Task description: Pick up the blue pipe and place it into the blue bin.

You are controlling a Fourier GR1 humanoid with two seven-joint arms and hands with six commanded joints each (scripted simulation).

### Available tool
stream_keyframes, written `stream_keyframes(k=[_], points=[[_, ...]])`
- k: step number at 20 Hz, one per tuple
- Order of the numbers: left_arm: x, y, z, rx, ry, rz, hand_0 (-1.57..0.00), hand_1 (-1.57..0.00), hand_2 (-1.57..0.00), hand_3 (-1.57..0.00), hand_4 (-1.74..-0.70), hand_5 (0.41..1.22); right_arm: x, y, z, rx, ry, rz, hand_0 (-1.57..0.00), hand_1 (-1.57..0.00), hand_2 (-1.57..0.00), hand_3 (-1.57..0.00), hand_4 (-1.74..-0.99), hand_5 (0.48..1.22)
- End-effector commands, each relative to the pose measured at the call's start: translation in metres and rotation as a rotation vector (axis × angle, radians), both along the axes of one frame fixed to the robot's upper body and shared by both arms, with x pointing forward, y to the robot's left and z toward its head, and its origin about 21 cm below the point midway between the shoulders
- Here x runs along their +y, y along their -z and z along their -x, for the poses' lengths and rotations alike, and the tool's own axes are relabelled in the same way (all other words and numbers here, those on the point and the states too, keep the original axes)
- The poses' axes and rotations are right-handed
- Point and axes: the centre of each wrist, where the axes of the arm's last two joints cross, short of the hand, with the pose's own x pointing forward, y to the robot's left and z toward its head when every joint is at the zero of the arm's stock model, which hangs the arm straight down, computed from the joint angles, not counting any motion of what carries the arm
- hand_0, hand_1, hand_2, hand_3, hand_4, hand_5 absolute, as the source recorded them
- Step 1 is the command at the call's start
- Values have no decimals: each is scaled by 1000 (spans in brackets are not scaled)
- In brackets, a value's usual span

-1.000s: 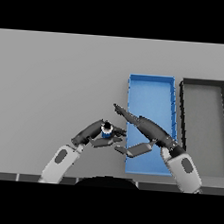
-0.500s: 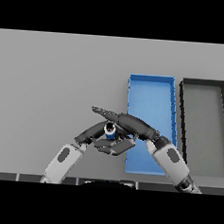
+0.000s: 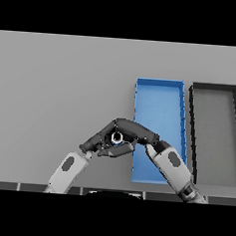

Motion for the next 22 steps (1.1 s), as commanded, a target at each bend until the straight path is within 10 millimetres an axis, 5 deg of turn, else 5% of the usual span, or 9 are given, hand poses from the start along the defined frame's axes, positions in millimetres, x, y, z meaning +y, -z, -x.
stream_keyframes(k=[1, 5, 11, 12, 13, 15, 17, 22], points=[[-2, -2, 0, -8, 1, 3, -1571, -1571, -1560, -1331, -1703, 1221, -1, -1, 2, -13, -2, -11, -1324, -1330, -1331, -1225, -1481, 869], [-2, -1, -3, -35, 3, 33, -1571, -1571, -1545, -1396, -1725, 1221, 1, -1, 7, -61, -17, -13, -1470, -1472, -1473, -1429, -1481, 1077], [-2, -2, -5, -40, -5, 33, -1571, -1571, -1564, -1434, -1732, 1221, 5, 4, 11, 21, 1, -78, -1545, -1545, -1545, -1534, -1494, 1183], [0, -3, -5, -55, -11, 35, -1571, -1571, -1566, -1264, -1734, 1221, 5, 4, 11, 21, -1, -90, -1550, -1550, -1550, -1541, -1495, 1191], [1, -1, -4, -72, -5, 36, -1446, -1368, -1336, -1051, -1629, 1221, 5, 3, 13, 11, 2, -94, -1554, -1554, -1555, -1547, -1496, 1197], [5, 0, -4, -83, -1, -7, -940, -875, -855, -672, -1406, 1221, 5, 1, 11, 12, 25, -80, -1560, -1560, -1560, -1556, -1497, 1206], [9, 1, -5, -75, 34, -52, -601, -560, -547, -430, -1250, 1221, 8, 2, 13, 11, 31, -68, -1564, -1564, -1564, -1561, -1498, 1211], [10, -1, -9, 9, 22, -155, -196, -183, -178, -140, -1031, 848, 9, 0, 15, -9, 26, -113, -1569, -1569, -1569, -1568, -1499, 1218]])
